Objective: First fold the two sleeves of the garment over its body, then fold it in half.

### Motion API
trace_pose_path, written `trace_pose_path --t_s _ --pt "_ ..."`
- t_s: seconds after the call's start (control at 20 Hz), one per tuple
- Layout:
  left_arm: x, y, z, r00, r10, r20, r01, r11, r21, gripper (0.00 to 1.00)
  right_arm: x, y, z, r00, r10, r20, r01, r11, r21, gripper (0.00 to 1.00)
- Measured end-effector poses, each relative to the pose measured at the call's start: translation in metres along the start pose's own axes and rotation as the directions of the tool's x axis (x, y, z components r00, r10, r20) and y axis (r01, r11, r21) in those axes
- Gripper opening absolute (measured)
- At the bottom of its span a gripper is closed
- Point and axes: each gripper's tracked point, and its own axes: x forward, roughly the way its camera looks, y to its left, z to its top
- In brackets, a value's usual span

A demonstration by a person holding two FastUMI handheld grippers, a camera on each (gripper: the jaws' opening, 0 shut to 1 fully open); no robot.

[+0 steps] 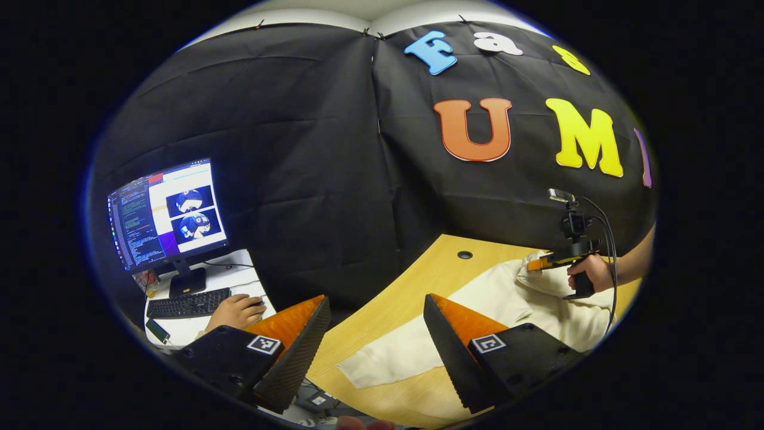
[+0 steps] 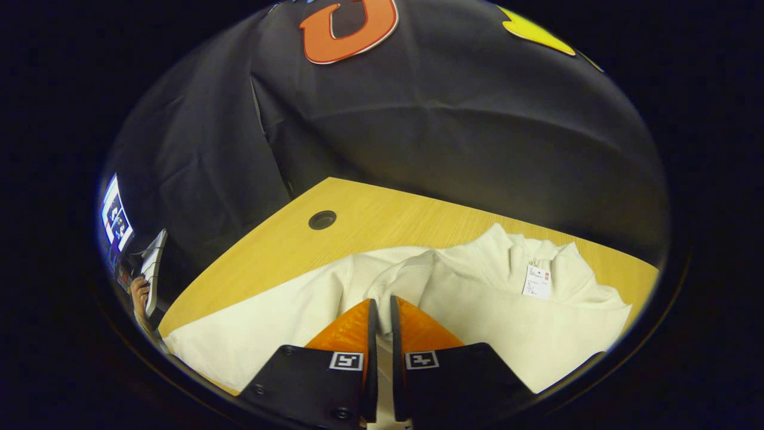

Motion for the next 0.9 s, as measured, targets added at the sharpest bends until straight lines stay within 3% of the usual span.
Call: trace_pose_path --t_s 0.05,0.15,0.25,0.35,0.4,0.5,0.7,0.9 --pt "0.001 0.000 -0.001 1.000 -0.001 -0.001 0.001 1.000 0.000 0.99 0.001 0.001 0.001 1.000 0.011 0.003 -0.011 1.000 0.004 0.10" --pt "0.004 0.000 -0.001 1.000 -0.008 0.004 0.008 1.000 -0.002 1.00 -0.015 0.010 0.006 0.999 0.040 0.028 -0.040 0.999 0.012 0.23" --pt "0.008 -0.002 0.000 1.000 -0.021 0.014 0.021 1.000 -0.001 1.00 -0.032 0.014 0.016 0.997 0.050 0.062 -0.050 0.999 -0.001 0.53" --pt "0.012 -0.003 -0.001 0.999 -0.036 0.023 0.036 0.999 0.014 1.00 -0.053 0.017 0.026 0.993 0.052 0.105 -0.050 0.999 -0.018 0.70" --pt "0.014 -0.003 -0.002 0.998 -0.047 0.030 0.046 0.999 0.027 1.00 -0.066 0.019 0.033 0.990 0.054 0.129 -0.052 0.998 -0.020 0.69" --pt "0.016 -0.003 -0.006 0.997 -0.071 0.042 0.069 0.996 0.050 1.00 -0.098 0.027 0.044 0.982 0.068 0.177 -0.065 0.998 -0.023 0.81" --pt "0.018 0.008 -0.025 0.993 -0.110 0.033 0.107 0.990 0.088 1.00 -0.175 0.050 0.055 0.953 0.118 0.281 -0.100 0.992 -0.077 0.85" --pt "0.021 0.013 -0.061 0.983 -0.179 -0.030 0.181 0.976 0.120 1.00 -0.244 0.058 0.056 0.922 0.126 0.366 -0.087 0.989 -0.121 0.88"
